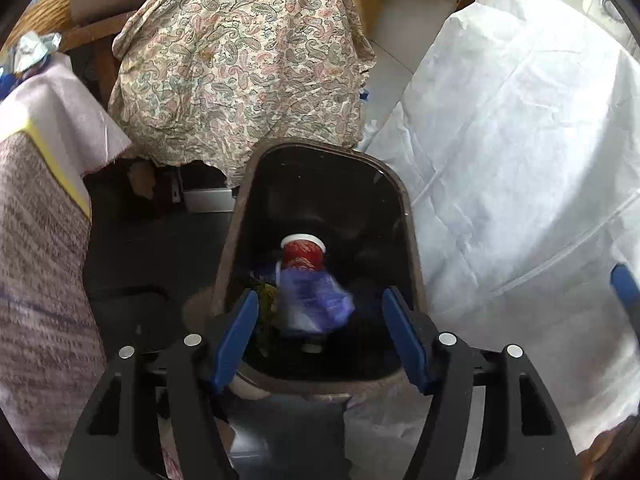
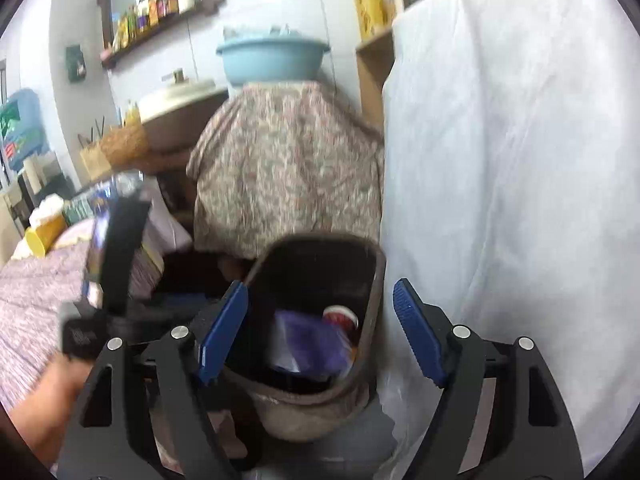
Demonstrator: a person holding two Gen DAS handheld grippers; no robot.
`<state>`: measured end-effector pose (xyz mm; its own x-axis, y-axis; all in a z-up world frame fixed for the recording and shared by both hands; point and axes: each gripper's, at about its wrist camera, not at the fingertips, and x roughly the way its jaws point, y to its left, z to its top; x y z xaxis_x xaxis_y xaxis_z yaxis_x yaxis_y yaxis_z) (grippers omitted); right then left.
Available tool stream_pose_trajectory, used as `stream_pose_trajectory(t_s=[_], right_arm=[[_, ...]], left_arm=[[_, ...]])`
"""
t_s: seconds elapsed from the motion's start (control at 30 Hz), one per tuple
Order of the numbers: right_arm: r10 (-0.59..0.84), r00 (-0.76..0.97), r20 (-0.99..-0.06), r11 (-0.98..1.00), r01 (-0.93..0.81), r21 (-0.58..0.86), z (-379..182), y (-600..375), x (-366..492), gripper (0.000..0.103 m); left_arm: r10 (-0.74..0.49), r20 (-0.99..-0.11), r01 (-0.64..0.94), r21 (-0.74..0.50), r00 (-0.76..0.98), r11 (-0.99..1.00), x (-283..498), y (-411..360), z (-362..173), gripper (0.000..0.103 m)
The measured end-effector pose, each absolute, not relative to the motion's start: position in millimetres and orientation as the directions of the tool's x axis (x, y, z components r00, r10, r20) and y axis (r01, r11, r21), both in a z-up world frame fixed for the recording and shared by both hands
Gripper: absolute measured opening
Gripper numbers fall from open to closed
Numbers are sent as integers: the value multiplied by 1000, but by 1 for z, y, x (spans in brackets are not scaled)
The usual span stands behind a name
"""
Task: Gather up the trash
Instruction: 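Lower the purple plastic bag into the trash bin and open the left tool, then move both tools back to the table and grasp the blue-silver snack wrapper with the right tool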
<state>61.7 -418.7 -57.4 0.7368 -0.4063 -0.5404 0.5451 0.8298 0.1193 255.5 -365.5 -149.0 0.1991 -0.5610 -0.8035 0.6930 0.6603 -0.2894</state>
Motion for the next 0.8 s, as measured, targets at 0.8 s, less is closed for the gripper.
stream_pose_trajectory(t_s=[0.8], right_arm=[[-234, 872, -431, 910, 352, 218, 9, -374, 99, 97]], left_arm=[[-657, -592, 678, -238, 466, 695, 201, -212, -22, 82]])
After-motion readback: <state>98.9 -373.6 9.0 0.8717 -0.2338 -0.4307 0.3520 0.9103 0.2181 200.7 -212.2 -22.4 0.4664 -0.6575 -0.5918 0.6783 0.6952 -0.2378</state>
